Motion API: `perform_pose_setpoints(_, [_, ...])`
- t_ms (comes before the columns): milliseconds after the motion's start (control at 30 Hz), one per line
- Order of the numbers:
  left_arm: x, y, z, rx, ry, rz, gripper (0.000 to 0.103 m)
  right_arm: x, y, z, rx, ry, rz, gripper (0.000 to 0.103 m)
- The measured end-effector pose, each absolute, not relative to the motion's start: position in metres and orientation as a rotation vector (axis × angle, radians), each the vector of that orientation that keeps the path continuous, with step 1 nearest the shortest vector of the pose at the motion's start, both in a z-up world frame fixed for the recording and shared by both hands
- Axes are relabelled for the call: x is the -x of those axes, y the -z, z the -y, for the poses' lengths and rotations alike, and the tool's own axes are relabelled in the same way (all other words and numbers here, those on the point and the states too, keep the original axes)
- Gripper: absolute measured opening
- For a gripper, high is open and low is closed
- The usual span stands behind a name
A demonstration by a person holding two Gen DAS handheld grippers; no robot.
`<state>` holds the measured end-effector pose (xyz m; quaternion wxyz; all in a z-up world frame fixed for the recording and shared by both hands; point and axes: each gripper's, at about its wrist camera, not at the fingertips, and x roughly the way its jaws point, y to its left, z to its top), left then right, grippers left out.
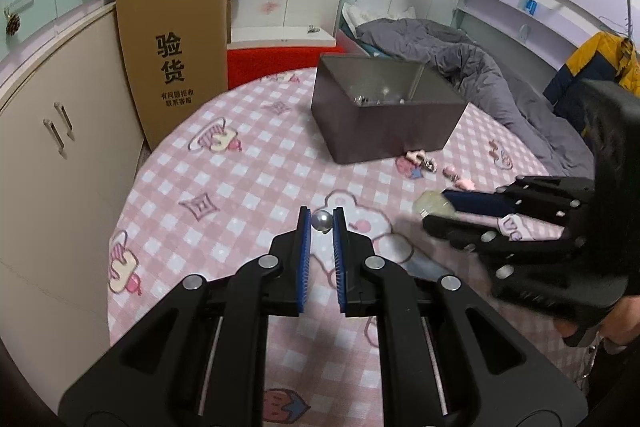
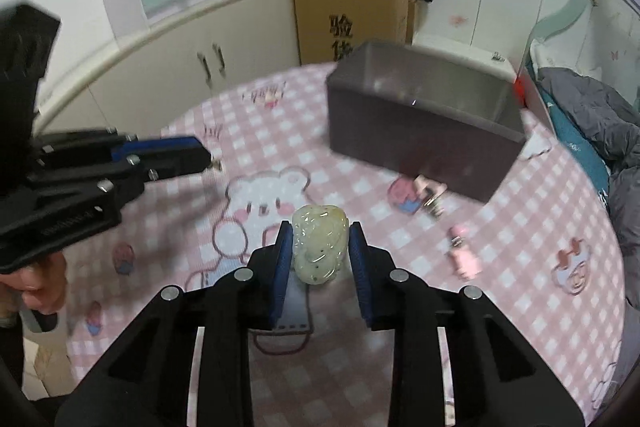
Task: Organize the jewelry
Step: 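Carry the pearl and jade pendant over the grey box and open both tools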
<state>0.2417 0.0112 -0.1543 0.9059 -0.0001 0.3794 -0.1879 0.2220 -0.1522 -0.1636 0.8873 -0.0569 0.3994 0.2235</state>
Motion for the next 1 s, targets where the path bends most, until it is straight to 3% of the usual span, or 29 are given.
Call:
perform_pose_setpoints(467, [-0.283,0.071,0.021,-0.041,0.452,-0.6,0.01,-0.252,0.043,0.214,0.032,-0.412,-0.592,0.026])
perform_pose_setpoints(933, [-0.34,0.068,0.057,-0.024,0.495,-0.646,0.012,-0.319,0.056,0.221,-0.039,-0.399,-0.664,0.027])
perform_pose_setpoints(1000, [-0.348,0.074,0.059,-0.021,0.477,-0.674,0.026,-0.327,0.063,0.223,-0.06,-0.377,-0.684,0.03])
